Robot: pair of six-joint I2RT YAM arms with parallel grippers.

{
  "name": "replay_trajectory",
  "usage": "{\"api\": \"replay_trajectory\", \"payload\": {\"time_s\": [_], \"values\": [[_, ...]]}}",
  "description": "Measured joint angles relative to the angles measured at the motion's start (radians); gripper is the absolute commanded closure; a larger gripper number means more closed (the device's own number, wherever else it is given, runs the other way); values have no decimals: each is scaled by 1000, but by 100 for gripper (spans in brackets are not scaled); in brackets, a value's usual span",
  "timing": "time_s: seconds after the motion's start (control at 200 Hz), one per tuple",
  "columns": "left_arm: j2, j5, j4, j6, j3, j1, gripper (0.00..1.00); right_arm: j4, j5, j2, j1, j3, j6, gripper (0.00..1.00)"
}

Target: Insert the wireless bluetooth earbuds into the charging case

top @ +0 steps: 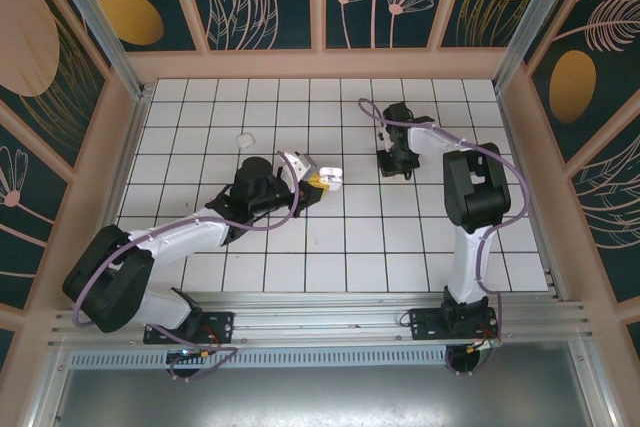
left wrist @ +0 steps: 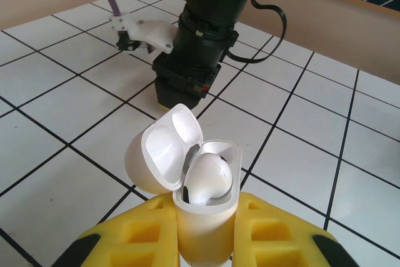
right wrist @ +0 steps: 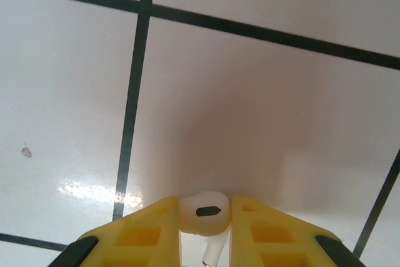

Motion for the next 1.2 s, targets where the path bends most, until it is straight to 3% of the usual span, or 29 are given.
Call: {"api": "replay_trajectory", "payload": {"time_s": [0.26,0.856,1.201], "values": [[-53,-25,-5,-26,-2,0,100,45,85,-154,89,-58,69,79],[-152,-59,37,-159,-58,0,100,42,483,-417,428,34,142,77],[-153,-62,85,-285,-58,0,100,66,517,-543,545,48,175,76]]}}
